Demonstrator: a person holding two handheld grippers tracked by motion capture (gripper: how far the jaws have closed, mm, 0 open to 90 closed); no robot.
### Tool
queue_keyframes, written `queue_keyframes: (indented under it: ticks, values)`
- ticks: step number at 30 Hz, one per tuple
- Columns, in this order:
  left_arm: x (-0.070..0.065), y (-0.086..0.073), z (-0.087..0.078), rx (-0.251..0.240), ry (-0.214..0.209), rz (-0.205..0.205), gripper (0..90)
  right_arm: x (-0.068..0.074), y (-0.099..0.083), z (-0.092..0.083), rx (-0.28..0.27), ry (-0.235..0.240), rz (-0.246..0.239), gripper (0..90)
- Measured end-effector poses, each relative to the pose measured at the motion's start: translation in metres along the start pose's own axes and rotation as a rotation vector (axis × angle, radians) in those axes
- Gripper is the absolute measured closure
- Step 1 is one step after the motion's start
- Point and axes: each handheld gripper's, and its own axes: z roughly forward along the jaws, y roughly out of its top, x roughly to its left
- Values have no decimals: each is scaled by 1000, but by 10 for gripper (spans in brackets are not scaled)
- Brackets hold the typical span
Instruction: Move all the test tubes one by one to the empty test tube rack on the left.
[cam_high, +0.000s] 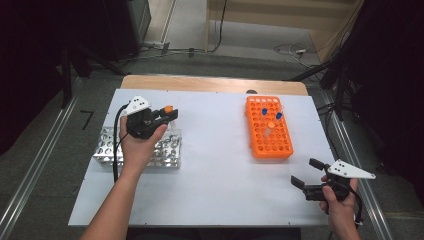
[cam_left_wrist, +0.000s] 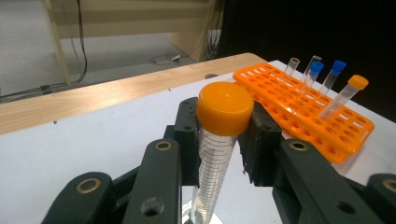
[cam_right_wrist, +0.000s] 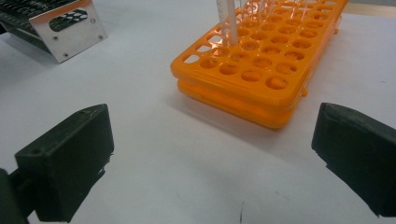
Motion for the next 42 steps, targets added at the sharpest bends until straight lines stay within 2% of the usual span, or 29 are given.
queue_keyframes:
  ticks: [7, 14, 23, 31, 35, 39, 41, 42]
  values:
    - [2, -9, 6, 13, 26, -3, 707, 0, 0, 0, 1, -3, 1, 0]
    - [5, -21, 12, 31, 44, -27, 706, 0, 0, 1, 3, -1, 0, 0]
    - [2, -27, 20, 82, 64, -22, 706, 1, -1, 3, 9, 0, -4, 0]
    - [1, -26, 19, 93, 73, -39, 697, 1, -1, 3, 13, 0, -3, 0]
    - [-2, -25, 18, 112, 86, 2, 701, 2, -1, 4, 14, -2, 0, 0]
    - [-10, -26, 24, 165, 93, 78, 703, 2, -1, 4, 12, 0, 2, 0]
    - [-12, -26, 26, 179, 96, 81, 702, 2, -1, 4, 11, 0, -1, 0]
    - [-11, -27, 26, 180, 92, 69, 699, 2, -1, 4, 11, 0, -1, 0]
